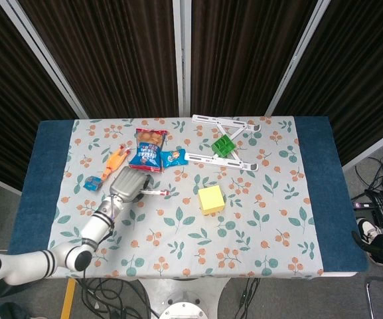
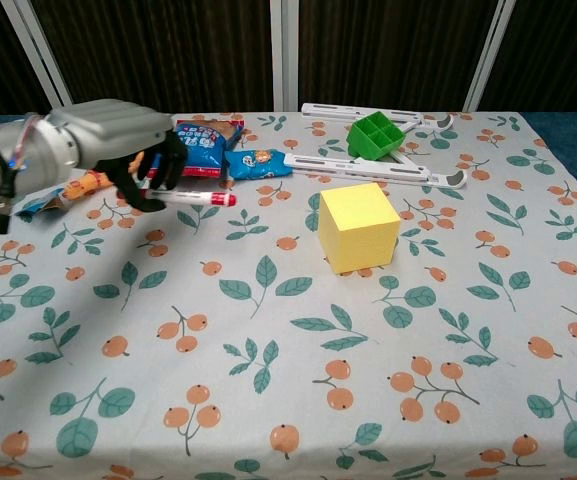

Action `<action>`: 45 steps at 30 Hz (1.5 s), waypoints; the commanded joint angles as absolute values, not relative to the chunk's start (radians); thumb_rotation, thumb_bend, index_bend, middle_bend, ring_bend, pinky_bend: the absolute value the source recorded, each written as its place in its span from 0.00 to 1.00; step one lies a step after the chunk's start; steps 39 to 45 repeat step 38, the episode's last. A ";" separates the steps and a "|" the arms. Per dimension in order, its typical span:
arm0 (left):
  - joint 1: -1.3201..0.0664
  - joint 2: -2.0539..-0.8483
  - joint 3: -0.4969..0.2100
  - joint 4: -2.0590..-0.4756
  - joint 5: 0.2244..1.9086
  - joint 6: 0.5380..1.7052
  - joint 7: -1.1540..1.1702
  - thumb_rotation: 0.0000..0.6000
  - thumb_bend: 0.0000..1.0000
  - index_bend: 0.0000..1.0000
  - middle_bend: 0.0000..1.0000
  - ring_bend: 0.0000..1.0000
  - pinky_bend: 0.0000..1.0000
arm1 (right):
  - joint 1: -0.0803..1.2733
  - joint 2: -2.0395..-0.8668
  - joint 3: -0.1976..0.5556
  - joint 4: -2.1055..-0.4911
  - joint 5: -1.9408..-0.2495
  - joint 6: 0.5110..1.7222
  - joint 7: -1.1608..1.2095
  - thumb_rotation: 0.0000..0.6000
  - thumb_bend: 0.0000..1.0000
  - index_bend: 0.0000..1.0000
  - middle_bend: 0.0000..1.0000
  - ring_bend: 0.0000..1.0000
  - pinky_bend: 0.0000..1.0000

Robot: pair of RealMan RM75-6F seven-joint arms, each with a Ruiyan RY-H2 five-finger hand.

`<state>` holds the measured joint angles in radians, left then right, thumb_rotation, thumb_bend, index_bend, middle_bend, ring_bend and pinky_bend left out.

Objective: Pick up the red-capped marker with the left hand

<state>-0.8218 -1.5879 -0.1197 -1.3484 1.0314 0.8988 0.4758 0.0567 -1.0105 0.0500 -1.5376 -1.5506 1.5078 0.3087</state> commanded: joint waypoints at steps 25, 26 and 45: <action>-0.459 -1.353 -0.022 -1.533 1.167 1.306 0.250 1.00 0.20 0.28 0.34 0.23 0.37 | 0.069 -1.019 0.045 -1.529 -1.548 1.485 0.325 1.00 0.18 0.01 0.10 0.00 0.00; -0.441 -1.340 -0.014 -1.525 1.183 1.324 0.229 1.00 0.19 0.28 0.32 0.22 0.36 | 0.070 -1.020 0.045 -1.526 -1.549 1.483 0.327 1.00 0.18 0.01 0.10 0.00 0.00; -0.234 -1.257 0.069 -1.516 1.342 1.547 0.165 1.00 0.19 0.28 0.18 0.13 0.29 | 0.074 -1.031 0.035 -1.537 -1.572 1.487 0.332 1.00 0.18 0.01 0.10 0.00 0.00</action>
